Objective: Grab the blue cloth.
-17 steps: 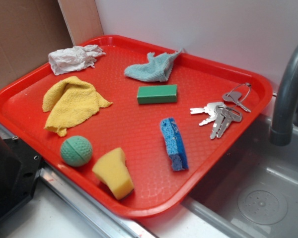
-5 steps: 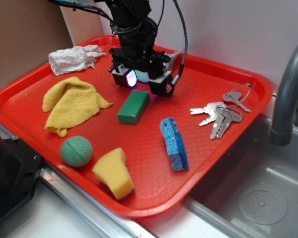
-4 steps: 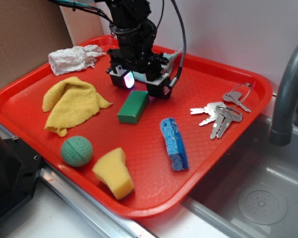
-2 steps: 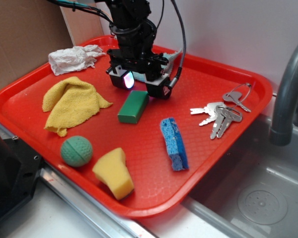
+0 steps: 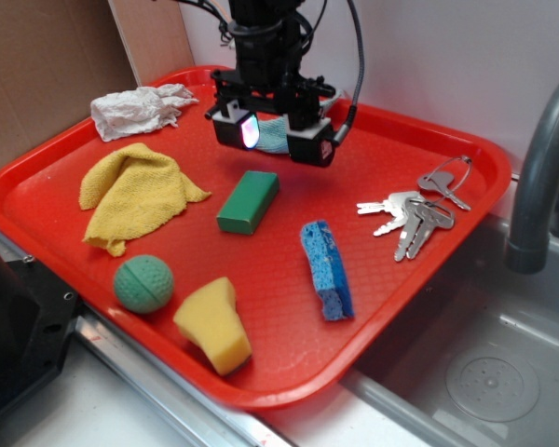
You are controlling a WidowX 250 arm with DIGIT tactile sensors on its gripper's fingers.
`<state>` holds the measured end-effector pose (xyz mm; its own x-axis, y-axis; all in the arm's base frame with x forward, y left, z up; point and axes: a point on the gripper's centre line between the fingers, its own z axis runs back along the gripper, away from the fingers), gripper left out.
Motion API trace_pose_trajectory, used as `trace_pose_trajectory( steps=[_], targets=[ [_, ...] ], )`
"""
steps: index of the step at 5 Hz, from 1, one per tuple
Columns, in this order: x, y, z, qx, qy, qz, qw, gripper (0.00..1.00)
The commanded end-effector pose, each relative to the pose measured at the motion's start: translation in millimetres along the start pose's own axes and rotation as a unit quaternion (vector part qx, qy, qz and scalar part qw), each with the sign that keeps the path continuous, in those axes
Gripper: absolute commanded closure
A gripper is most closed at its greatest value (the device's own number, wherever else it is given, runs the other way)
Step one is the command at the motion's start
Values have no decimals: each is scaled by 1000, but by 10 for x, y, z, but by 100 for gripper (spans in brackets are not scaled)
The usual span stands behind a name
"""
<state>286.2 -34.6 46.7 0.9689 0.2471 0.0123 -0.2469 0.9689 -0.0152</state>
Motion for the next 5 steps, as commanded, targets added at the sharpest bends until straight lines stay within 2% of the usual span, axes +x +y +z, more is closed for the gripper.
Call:
trace_pose_trajectory(
  steps=[1, 4, 5],
  targets=[
    [147, 4, 84, 2, -27, 23, 999, 0],
    [537, 37, -257, 1, -35, 14, 999, 0],
    [623, 79, -295, -1, -31, 26, 999, 28]
  ],
)
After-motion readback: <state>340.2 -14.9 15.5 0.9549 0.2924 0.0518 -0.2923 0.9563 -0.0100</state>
